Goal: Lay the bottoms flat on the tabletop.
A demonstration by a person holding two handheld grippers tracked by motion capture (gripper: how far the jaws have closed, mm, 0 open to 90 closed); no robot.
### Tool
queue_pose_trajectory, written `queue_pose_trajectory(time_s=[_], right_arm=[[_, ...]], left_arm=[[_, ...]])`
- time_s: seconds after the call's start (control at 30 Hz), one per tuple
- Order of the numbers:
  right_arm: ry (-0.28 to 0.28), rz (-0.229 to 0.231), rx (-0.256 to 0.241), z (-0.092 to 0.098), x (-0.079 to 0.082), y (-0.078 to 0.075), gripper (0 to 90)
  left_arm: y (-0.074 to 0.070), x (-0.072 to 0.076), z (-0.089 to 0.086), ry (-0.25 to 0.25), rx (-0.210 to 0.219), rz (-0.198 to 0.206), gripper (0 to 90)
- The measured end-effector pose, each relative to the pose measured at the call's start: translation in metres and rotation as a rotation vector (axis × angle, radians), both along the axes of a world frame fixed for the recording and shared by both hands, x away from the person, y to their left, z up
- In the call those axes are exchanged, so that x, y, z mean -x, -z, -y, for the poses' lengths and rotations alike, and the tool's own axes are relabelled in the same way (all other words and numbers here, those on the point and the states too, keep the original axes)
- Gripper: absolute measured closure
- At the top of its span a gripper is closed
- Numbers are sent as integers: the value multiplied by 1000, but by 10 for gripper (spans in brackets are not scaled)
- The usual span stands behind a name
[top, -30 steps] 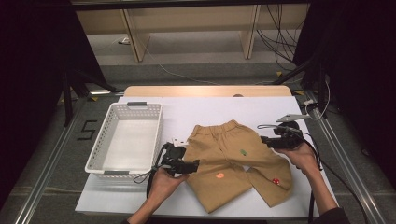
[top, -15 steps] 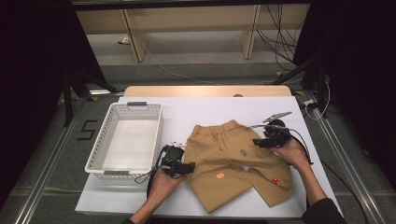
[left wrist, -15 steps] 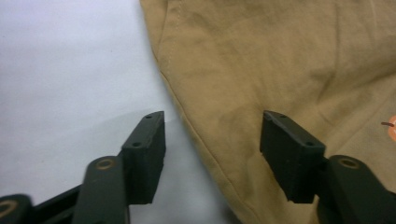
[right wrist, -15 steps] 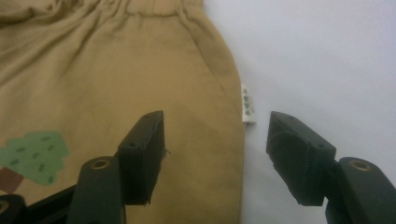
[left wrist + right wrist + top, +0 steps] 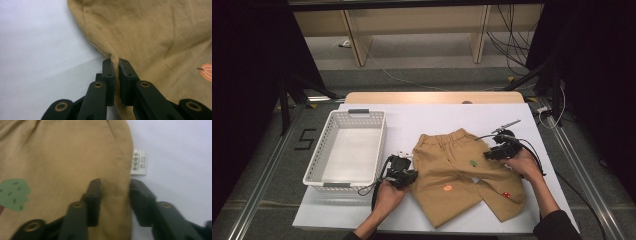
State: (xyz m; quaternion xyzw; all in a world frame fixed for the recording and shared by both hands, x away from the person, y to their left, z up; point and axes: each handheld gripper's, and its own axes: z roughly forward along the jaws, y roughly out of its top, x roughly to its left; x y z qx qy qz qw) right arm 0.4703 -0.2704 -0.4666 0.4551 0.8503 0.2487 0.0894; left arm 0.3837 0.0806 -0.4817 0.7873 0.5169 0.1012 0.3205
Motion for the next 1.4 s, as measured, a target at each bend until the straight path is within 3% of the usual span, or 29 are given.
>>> queue_pose_trajectory(time_s=[0.03,0.1,0.17,0.27,0.4,0.67,0.93,1.1,1.17,1.2,1.23,1.3,1.4], right_arm=[[0,0,0,0,0,0,647],[-6,-18,-1,0,-1,-1,751],[-22,-3,4,-1,-1,-1,820],[-31,25,20,-2,0,-3,848],[22,95,28,4,1,-11,858],[119,140,51,21,0,-14,859],[190,160,81,38,-1,-12,859],[195,155,92,39,-1,-9,856],[191,148,100,38,-1,-7,842],[196,145,109,37,0,-6,772],[196,145,109,37,0,-6,772],[197,141,104,39,1,-7,725],[199,132,56,46,7,-12,597]], left_arm=[[0,0,0,0,0,0,843],[1,-1,1,-1,3,10,845],[1,-3,1,-6,4,18,847],[2,-9,3,-23,6,31,849],[2,-20,6,-40,7,43,848],[1,-39,17,-50,-5,77,842],[1,-49,26,-49,18,93,825],[1,-51,28,-51,31,90,768],[0,-49,27,-44,34,87,725],[-2,-46,26,-29,37,70,679],[-2,-46,26,-29,37,70,649],[-3,-40,24,-14,33,63,638],[-2,-30,19,14,25,14,558]])
